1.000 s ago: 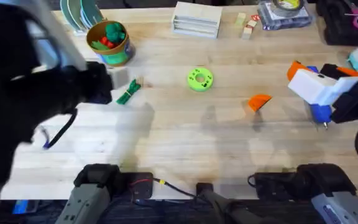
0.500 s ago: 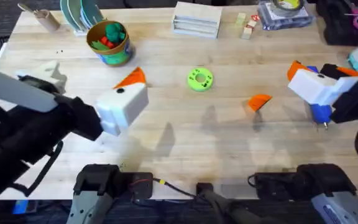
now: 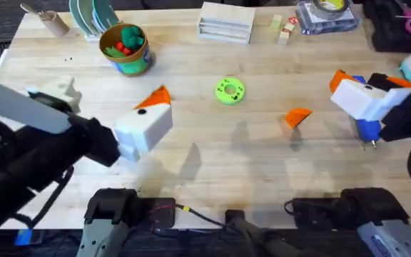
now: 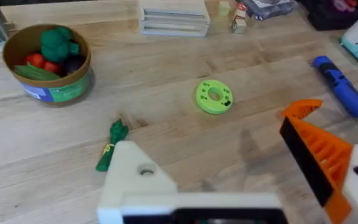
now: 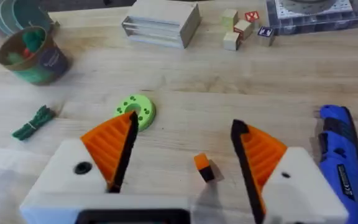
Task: Pick up the gripper from the table and insert it into the empty holder that is missing its gripper. Then pick up a screw, insert it into the mounting hole, and use the screwdriver to tighten it. Finally, clean up the table by picking up the vegetable and placing it into the bucket.
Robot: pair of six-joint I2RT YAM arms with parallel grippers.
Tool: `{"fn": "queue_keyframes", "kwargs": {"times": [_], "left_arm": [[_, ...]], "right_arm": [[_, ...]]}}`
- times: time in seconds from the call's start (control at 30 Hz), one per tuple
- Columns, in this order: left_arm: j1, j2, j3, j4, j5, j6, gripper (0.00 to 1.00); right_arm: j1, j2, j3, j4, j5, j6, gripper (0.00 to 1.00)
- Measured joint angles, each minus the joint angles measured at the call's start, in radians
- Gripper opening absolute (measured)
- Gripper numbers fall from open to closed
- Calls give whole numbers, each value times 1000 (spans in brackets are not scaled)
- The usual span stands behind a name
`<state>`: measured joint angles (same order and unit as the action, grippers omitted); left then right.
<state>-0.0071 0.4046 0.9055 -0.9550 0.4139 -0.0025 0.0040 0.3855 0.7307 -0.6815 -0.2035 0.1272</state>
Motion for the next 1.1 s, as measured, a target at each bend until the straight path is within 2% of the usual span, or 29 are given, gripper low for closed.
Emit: {"fn": "queue_keyframes", "kwargs": {"times": [0.2,0.33,0.37,0.4,0.43,0.63,0.73,0.87,1.1], "left_arm": [[0,0,-13,89,-15,85,994],[0,-6,-87,197,-10,112,994],[0,-15,-119,237,-6,115,994],[0,-58,-222,345,17,124,994],[0,-80,-265,391,32,126,994],[0,-225,-485,602,128,131,994],[0,-288,-568,653,173,131,994],[0,-372,-645,661,213,131,992],[0,-401,-697,680,231,131,993]], "right_arm": [[0,0,0,0,0,0,950],[0,0,0,0,0,0,949],[0,0,0,0,0,0,950],[0,0,0,0,0,0,949],[0,0,0,0,0,0,950],[0,0,0,0,0,0,951],[0,0,0,0,0,0,950],[0,0,0,0,0,0,950],[0,0,0,0,0,0,950]]}}
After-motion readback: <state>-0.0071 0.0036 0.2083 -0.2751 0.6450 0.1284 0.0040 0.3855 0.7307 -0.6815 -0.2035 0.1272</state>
